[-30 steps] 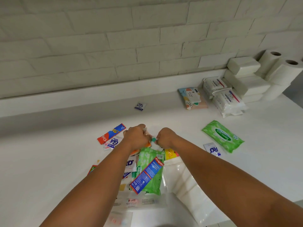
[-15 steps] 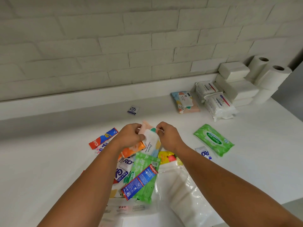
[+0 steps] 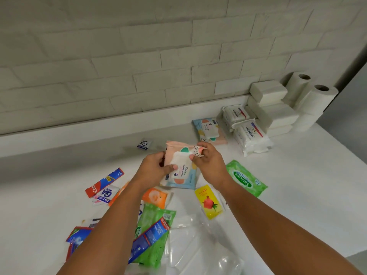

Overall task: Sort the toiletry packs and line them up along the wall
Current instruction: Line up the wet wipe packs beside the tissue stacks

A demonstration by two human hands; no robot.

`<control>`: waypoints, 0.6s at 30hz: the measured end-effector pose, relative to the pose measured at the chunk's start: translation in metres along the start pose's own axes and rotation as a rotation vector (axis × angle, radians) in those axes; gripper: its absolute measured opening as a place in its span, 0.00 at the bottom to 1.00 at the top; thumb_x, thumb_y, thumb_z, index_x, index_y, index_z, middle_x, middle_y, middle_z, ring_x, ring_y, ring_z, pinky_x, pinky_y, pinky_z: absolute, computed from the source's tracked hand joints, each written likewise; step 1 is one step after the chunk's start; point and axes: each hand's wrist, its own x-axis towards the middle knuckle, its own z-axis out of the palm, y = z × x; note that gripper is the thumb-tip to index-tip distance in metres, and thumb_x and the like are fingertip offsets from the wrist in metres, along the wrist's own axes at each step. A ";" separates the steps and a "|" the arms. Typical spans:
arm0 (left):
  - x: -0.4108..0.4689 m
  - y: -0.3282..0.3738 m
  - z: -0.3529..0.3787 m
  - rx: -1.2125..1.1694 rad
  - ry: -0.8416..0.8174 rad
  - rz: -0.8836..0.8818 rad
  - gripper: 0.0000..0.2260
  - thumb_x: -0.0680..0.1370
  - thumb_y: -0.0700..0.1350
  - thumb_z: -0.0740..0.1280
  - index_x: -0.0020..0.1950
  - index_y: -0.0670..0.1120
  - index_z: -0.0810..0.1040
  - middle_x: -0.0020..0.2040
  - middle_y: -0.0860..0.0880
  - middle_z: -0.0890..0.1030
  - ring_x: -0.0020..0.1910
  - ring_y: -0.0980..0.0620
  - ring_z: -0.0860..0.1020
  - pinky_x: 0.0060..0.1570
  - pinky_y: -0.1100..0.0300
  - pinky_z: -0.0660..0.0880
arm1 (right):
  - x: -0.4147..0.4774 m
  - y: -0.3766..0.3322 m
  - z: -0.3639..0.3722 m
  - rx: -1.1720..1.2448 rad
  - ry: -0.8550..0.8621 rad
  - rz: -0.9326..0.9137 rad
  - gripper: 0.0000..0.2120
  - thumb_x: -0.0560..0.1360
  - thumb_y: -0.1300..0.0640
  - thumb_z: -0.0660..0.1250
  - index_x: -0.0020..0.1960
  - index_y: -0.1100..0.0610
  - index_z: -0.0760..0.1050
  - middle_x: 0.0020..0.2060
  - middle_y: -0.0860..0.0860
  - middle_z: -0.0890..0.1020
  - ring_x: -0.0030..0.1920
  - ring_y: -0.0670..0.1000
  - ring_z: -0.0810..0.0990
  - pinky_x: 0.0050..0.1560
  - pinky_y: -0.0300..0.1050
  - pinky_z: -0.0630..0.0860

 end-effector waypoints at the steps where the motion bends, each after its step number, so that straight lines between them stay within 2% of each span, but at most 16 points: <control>1: 0.003 0.006 0.006 -0.056 0.021 -0.001 0.14 0.73 0.42 0.76 0.58 0.46 0.81 0.51 0.51 0.86 0.50 0.52 0.85 0.54 0.47 0.81 | 0.002 0.001 -0.007 0.022 -0.023 0.016 0.17 0.74 0.63 0.72 0.62 0.56 0.73 0.52 0.55 0.84 0.50 0.54 0.85 0.52 0.51 0.82; 3: 0.010 0.020 0.018 -0.161 0.066 0.004 0.14 0.74 0.39 0.75 0.59 0.43 0.81 0.51 0.49 0.86 0.50 0.51 0.85 0.53 0.50 0.82 | 0.005 0.006 -0.020 0.002 -0.070 0.035 0.15 0.75 0.63 0.71 0.61 0.60 0.75 0.52 0.54 0.85 0.51 0.54 0.85 0.53 0.48 0.82; 6: 0.026 0.041 0.036 -0.269 0.103 0.028 0.13 0.74 0.38 0.75 0.57 0.41 0.81 0.51 0.48 0.87 0.49 0.49 0.86 0.50 0.50 0.83 | 0.016 0.011 -0.038 -0.093 -0.084 0.034 0.12 0.76 0.60 0.71 0.59 0.57 0.78 0.52 0.50 0.85 0.52 0.49 0.85 0.55 0.50 0.81; 10: 0.054 0.059 0.060 -0.338 0.156 0.020 0.09 0.75 0.39 0.74 0.55 0.44 0.81 0.50 0.48 0.87 0.48 0.48 0.86 0.49 0.50 0.82 | 0.042 0.004 -0.061 -0.099 -0.019 0.050 0.09 0.77 0.59 0.69 0.57 0.56 0.79 0.51 0.49 0.85 0.51 0.48 0.85 0.54 0.46 0.81; 11: 0.062 0.061 0.067 -0.338 0.163 0.016 0.09 0.76 0.39 0.73 0.55 0.46 0.82 0.49 0.48 0.87 0.48 0.48 0.86 0.49 0.51 0.82 | 0.051 0.003 -0.068 -0.113 -0.014 0.054 0.07 0.77 0.59 0.69 0.55 0.55 0.78 0.50 0.50 0.85 0.50 0.48 0.85 0.54 0.45 0.81; 13: 0.076 0.062 0.080 -0.292 0.164 0.000 0.07 0.77 0.39 0.72 0.54 0.48 0.82 0.47 0.50 0.87 0.45 0.52 0.86 0.48 0.54 0.81 | 0.070 0.004 -0.080 -0.164 -0.014 0.068 0.07 0.77 0.56 0.69 0.54 0.54 0.78 0.50 0.49 0.85 0.50 0.50 0.84 0.54 0.48 0.81; 16: 0.097 0.065 0.100 -0.176 0.183 -0.018 0.06 0.78 0.40 0.70 0.51 0.51 0.82 0.45 0.53 0.86 0.39 0.58 0.84 0.41 0.61 0.78 | 0.099 0.015 -0.093 -0.308 0.001 0.094 0.14 0.72 0.41 0.68 0.53 0.47 0.77 0.48 0.47 0.85 0.49 0.50 0.84 0.52 0.54 0.81; 18: 0.116 0.066 0.110 -0.105 0.219 -0.041 0.06 0.78 0.41 0.70 0.52 0.50 0.83 0.46 0.53 0.86 0.41 0.56 0.84 0.42 0.59 0.79 | 0.114 0.013 -0.097 -0.366 0.020 0.079 0.12 0.73 0.44 0.66 0.53 0.48 0.76 0.47 0.47 0.85 0.48 0.51 0.84 0.47 0.49 0.81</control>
